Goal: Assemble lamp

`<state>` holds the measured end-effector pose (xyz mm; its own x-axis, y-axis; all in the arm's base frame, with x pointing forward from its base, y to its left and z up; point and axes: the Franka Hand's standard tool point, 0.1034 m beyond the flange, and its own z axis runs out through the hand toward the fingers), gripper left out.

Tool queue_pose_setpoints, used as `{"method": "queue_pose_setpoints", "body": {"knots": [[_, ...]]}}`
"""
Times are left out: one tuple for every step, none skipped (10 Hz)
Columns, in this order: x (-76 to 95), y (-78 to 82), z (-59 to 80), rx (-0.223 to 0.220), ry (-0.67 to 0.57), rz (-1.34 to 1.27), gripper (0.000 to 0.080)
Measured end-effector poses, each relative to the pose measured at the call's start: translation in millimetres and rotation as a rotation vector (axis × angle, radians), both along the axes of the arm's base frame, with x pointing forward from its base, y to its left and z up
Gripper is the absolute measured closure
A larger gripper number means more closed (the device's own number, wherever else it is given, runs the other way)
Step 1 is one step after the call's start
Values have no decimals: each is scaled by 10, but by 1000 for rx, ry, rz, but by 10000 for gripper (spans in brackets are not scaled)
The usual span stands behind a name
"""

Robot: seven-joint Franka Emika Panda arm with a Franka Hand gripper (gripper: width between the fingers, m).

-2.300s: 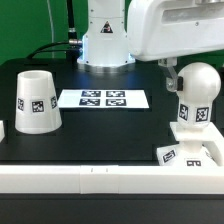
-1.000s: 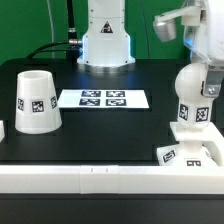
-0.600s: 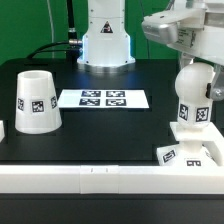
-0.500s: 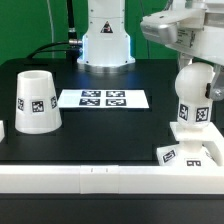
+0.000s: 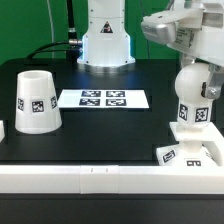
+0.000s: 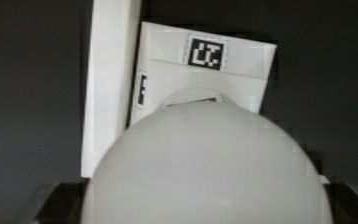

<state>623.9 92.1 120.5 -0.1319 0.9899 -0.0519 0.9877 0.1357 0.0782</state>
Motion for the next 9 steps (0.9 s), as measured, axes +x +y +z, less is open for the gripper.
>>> {"method": "queue_pose_setpoints", "body": {"knots": [[-2,2,0,5,0,-33,223],[-6,0,-2,17,-1,-159,223],[-6,-3,-4,27,-4,-252,223],[-8,0,-5,39,-5,-345,222],[-8,0,-6,48,-8,-441,222],[-9,3,-6,53,-10,-509,222],[-9,3,-6,63,-13,-612,222],[-9,0,-8,70,-16,-685,222],[-11,6,-9,80,-16,-776,220]]}}
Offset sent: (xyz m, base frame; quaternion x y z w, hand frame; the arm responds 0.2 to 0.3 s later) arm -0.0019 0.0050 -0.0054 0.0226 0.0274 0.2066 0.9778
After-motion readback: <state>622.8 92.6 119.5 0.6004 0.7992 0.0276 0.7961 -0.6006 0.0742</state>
